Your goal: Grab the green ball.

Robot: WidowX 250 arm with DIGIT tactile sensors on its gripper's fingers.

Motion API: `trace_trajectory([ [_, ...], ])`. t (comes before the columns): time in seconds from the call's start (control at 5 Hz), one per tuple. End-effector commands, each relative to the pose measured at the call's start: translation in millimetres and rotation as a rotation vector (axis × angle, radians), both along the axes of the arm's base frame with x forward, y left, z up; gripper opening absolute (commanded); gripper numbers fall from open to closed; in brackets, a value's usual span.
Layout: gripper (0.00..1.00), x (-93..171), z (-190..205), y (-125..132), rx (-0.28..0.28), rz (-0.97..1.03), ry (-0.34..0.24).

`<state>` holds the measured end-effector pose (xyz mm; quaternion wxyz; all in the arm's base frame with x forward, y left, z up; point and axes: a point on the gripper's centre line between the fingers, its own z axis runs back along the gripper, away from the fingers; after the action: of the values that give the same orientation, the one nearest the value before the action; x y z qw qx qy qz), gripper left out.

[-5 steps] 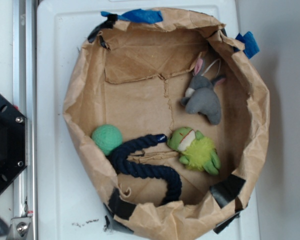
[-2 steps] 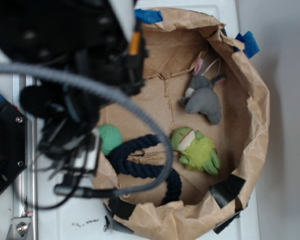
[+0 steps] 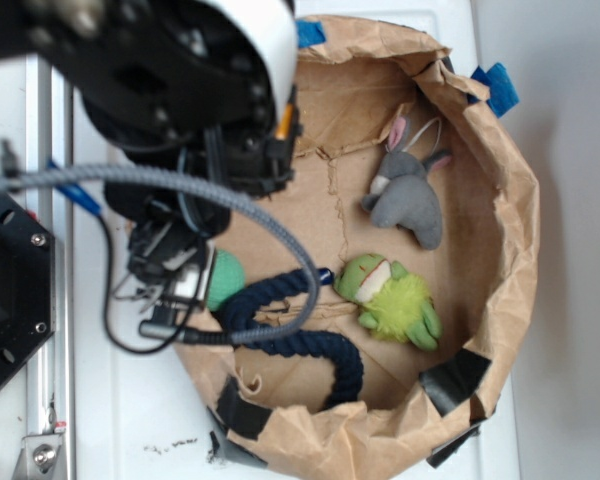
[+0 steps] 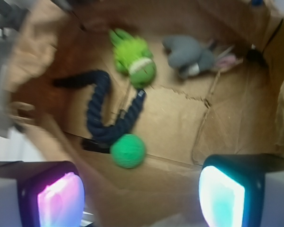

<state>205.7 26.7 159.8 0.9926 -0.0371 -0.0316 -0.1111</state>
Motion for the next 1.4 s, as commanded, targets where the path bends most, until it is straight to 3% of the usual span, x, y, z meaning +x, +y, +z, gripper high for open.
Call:
trace_trajectory([
  [0.0,1.0,20.9,-19.9,7.9,-0.004,0.101,0.021],
  [0.6,1.0,25.5,-44.6,-2.6,-0.002,0.105,0.025],
  [1.2,1.0,5.1,-74.7,0.8,-0.004,-0.043,0.075],
])
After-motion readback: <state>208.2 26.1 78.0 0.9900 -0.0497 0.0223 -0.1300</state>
